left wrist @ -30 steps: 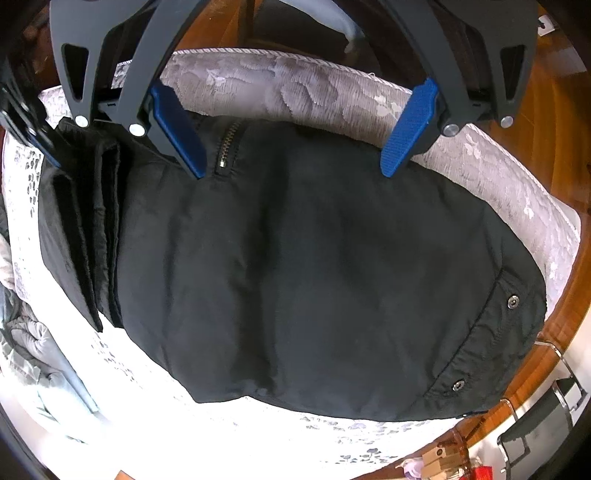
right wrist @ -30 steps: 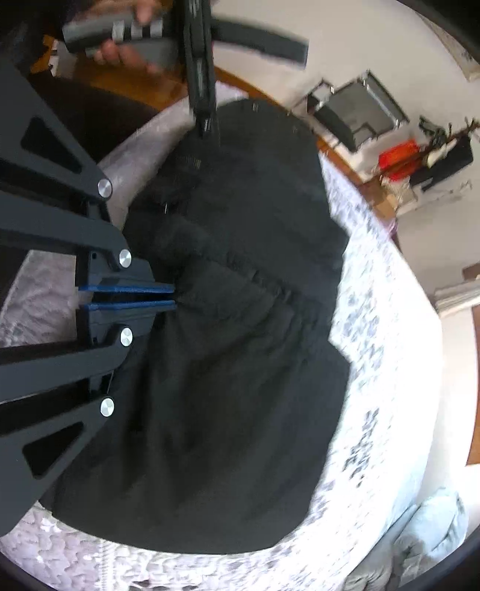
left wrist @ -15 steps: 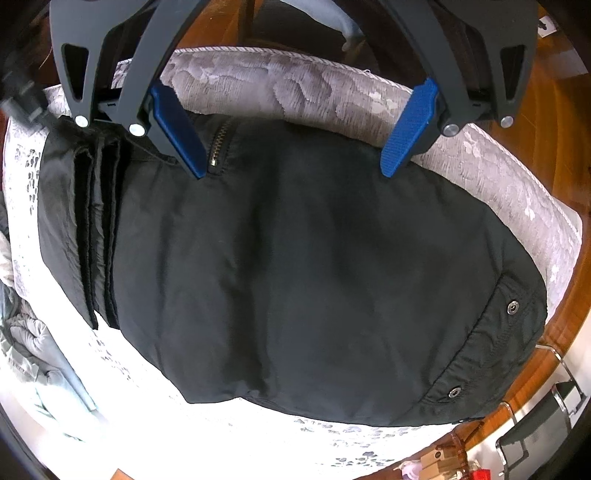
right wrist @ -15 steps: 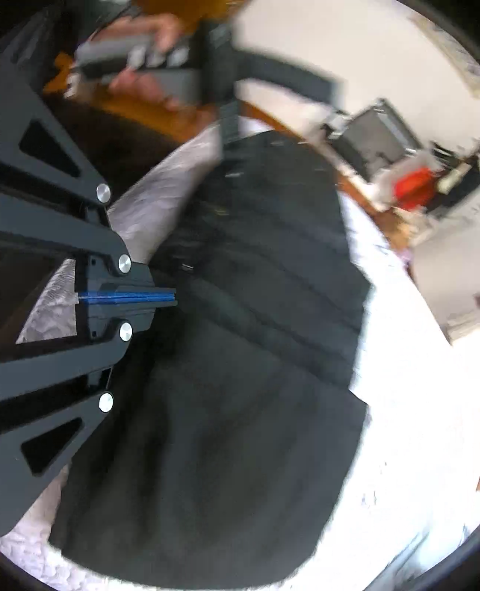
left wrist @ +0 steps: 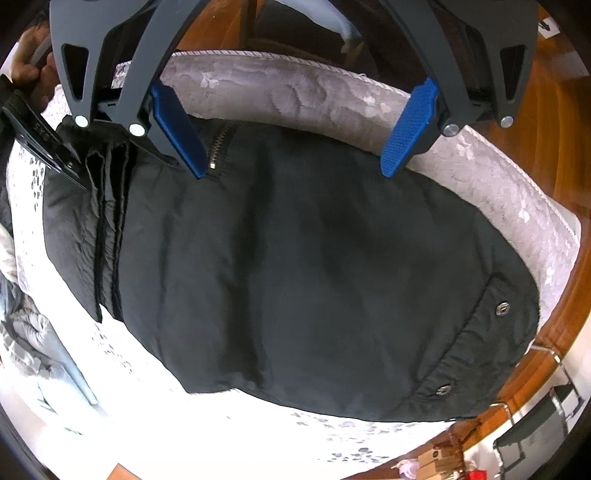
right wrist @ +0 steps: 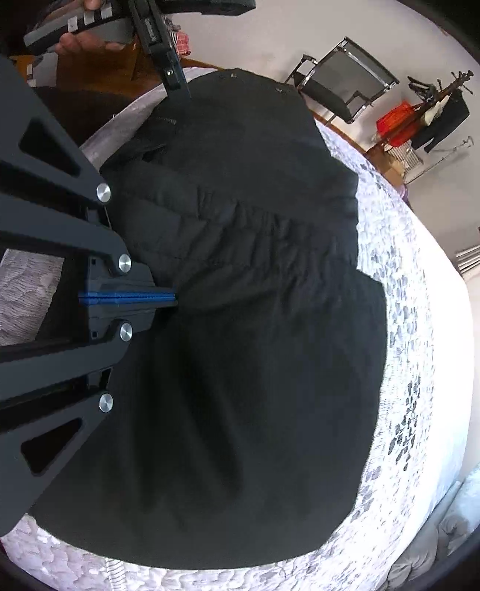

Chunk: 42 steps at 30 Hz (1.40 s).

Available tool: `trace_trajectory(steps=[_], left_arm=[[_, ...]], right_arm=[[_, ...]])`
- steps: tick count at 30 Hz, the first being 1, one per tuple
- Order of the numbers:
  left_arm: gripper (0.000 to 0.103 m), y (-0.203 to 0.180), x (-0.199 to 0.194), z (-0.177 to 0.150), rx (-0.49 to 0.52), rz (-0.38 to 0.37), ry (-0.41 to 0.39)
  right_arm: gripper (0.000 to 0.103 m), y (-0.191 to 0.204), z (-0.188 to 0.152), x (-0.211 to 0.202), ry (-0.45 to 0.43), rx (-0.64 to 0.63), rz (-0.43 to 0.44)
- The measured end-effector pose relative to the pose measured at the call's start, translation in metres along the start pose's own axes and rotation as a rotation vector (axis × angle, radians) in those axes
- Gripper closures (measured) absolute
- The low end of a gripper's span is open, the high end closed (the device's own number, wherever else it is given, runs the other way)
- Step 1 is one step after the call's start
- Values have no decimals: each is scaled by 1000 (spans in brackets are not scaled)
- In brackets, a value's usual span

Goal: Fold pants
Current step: 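Release the hems from the right gripper and press the folded fabric flat, then grasp the pocket end of the pants with the left gripper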

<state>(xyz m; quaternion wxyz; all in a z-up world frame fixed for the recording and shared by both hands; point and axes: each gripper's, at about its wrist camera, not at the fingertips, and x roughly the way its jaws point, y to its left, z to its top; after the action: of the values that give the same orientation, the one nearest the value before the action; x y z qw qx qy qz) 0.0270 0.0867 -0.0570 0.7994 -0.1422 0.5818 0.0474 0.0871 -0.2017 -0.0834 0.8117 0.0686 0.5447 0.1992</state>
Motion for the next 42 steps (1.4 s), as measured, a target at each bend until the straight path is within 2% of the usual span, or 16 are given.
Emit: trace_trajectory(steps=[4, 5, 6, 10, 14, 23, 27, 31, 38, 39, 40, 41, 42], left_arm=[[8, 24, -7, 5, -55, 19, -29], [8, 30, -9, 7, -73, 19, -36], [8, 41, -11, 10, -108, 14, -50], [8, 76, -16, 20, -229, -6, -94], [8, 106, -14, 30, -355, -75, -114], [8, 154, -11, 37, -509, -216, -172], [8, 165, -6, 37, -541, -238, -178], [8, 168, -4, 32, -547, -224, -194], [10, 146, -3, 35, -518, -213, -230], [11, 146, -3, 35, -525, -209, -233], [17, 145, -2, 35, -535, -204, -237], [28, 146, -1, 34, -549, -198, -242], [34, 148, -2, 32, -564, -195, -250]], right_arm=[[103, 3, -4, -23, -40, -16, -9], [96, 4, -6, -27, -46, -11, -4], [93, 11, -5, -26, -49, -11, -6], [93, 19, -12, -35, -74, -53, -76], [92, 16, -16, -38, -69, -22, -49], [90, 21, -21, -23, 4, -25, -115], [87, 30, -21, -22, 21, -69, -154], [86, 39, -21, -19, 42, -95, -179], [85, 58, -22, -6, 88, -143, -248], [85, 61, -22, -5, 91, -152, -257], [85, 63, -22, -4, 96, -160, -266], [85, 64, -22, -2, 102, -166, -277], [85, 65, -22, -2, 106, -168, -283]])
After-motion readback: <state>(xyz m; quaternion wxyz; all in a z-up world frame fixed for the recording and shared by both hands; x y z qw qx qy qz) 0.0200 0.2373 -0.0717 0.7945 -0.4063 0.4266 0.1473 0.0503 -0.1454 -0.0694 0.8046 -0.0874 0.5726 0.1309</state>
